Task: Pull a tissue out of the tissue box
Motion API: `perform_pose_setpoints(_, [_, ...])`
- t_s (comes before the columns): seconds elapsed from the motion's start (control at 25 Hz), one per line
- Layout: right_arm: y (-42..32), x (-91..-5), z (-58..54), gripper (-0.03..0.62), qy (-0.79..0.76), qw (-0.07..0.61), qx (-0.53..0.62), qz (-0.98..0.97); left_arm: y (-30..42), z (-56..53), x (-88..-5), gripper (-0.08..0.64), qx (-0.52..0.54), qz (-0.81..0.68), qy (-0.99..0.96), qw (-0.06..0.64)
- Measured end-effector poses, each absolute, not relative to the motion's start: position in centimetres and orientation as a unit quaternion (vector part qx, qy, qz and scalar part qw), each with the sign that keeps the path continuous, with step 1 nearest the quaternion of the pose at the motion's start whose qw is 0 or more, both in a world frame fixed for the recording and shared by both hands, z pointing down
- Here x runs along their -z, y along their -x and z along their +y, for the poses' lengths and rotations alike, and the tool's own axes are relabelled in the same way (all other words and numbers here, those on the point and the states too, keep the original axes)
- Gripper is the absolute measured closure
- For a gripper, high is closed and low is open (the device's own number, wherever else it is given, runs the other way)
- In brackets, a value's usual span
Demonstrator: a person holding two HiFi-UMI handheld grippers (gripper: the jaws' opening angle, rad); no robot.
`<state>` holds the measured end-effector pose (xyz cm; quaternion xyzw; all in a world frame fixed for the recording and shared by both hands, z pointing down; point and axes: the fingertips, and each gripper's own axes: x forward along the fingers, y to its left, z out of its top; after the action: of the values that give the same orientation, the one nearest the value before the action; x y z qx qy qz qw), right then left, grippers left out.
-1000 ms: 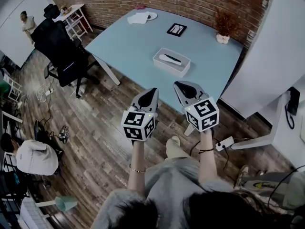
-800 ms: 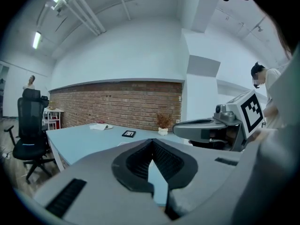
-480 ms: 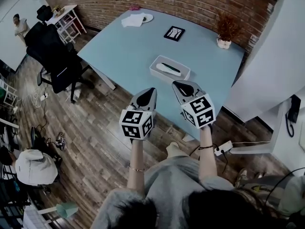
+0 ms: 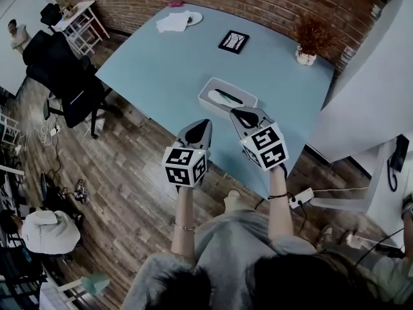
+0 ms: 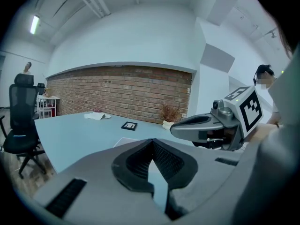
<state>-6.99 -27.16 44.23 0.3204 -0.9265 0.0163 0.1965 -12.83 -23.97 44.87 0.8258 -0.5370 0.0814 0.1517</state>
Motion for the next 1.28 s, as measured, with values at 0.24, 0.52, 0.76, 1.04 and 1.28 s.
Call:
perform_pose_setpoints(0.24, [7.6,-45.5,-28.6,0.592,-0.315,0.223,-0.027,-0.922,13.3,-25.2,-46.6,0.557,-0.082,-0.536,-0.82,0.184])
perform_pose_setpoints(0.52, [8.9,-47.5,-30.5,0.591,-0.299,0.269,-0.044,-0.915,14.1,-27.4,-48.1,0.557,-0.096,-0.516,-0.827,0.203])
perform_pose_setpoints(0.76, [8.8,-50.0,-33.3,0.584,-0.3,0.318,-0.05,-0.898,14.9,-29.4,-49.2,0.557,-0.096,-0.509,-0.827,0.221])
perform_pose_setpoints(1.04, [9.9,-52.6,-35.4,0.511,-0.27,0.373,-0.048,-0.887,15.9,-30.8,-50.5,0.557,-0.1,-0.509,-0.821,0.238])
perform_pose_setpoints(1.28, [11.1,-54.3,-36.0,0.475,-0.235,0.407,-0.047,-0.881,16.9,-31.3,-51.5,0.557,-0.102,-0.513,-0.814,0.252])
